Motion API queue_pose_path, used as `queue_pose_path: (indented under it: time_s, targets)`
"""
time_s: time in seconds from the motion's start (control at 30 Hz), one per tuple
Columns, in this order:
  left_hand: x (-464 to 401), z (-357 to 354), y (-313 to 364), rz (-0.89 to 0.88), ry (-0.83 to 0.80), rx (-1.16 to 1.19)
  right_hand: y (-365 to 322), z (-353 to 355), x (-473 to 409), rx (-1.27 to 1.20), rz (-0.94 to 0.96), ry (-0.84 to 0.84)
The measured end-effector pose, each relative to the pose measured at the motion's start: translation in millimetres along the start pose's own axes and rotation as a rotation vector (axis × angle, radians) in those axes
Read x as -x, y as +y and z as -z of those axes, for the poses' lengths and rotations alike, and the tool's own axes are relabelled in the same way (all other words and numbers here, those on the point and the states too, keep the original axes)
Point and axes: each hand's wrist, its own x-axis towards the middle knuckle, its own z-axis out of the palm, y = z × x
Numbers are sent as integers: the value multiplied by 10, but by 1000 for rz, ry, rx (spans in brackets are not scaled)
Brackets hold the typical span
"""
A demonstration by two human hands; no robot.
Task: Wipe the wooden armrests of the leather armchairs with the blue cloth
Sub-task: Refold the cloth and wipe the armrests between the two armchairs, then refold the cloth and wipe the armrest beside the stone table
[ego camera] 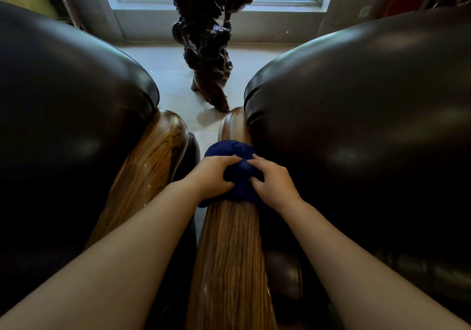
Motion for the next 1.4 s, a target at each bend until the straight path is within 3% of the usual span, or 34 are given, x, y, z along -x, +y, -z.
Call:
queue_pose_path:
  time_s: [0.2,0.37,0.5,0.77,0.93,1.2,1.4]
  targets:
    - [567,-160,135,-40,79,-43,-121,105,543,66,-35,-80]
    - [968,277,373,131,-74,179,-497,608,819,-31,-94,-254]
    - [1250,964,814,128,-165,211,-1006,1248,1033,-129,-117,-361]
    - [2106,2452,2168,-1,-162,264,-2290,2775,1894,-151,-37,-243]
    - [2585,2958,3088,-99,-215,285,-2769,3722,2676,-156,-39,-179]
    - [3285,2693,4711,-333,-307,179,-2616,4904,4301,-157,-119,-89]
    - [3644,1468,6105,-417,-376,171,-1634,5605,5794,-99,-199,-2]
